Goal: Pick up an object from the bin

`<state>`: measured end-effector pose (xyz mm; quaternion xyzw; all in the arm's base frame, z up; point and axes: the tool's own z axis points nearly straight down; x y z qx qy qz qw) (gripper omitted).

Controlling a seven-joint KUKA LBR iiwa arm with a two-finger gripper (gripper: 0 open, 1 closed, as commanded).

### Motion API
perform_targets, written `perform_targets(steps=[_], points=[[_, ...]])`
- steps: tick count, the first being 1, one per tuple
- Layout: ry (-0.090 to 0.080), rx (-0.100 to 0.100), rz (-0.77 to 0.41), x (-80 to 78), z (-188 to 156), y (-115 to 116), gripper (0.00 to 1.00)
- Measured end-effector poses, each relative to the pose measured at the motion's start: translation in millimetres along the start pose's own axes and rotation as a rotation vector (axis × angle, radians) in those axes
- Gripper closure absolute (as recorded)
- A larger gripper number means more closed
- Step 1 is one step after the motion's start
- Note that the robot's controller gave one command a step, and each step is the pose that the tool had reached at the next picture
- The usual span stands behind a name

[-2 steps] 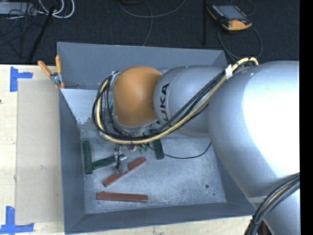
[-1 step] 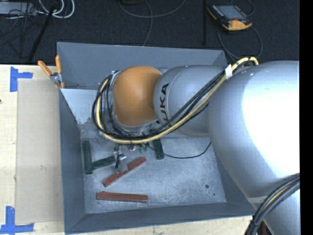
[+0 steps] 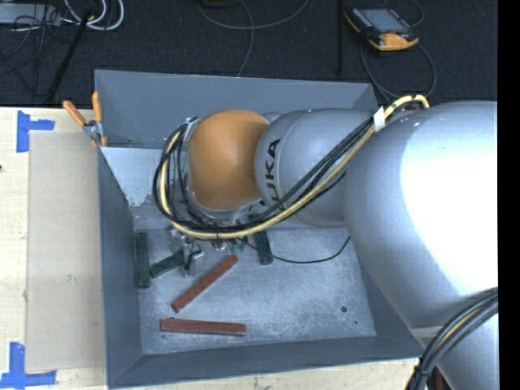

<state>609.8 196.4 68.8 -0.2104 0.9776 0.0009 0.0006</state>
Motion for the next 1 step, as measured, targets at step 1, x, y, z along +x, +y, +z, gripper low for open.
perform_targets(steps=[1], points=[[-0.009,0.003,0.005,-2.7,-121.8,0.3,1.00]])
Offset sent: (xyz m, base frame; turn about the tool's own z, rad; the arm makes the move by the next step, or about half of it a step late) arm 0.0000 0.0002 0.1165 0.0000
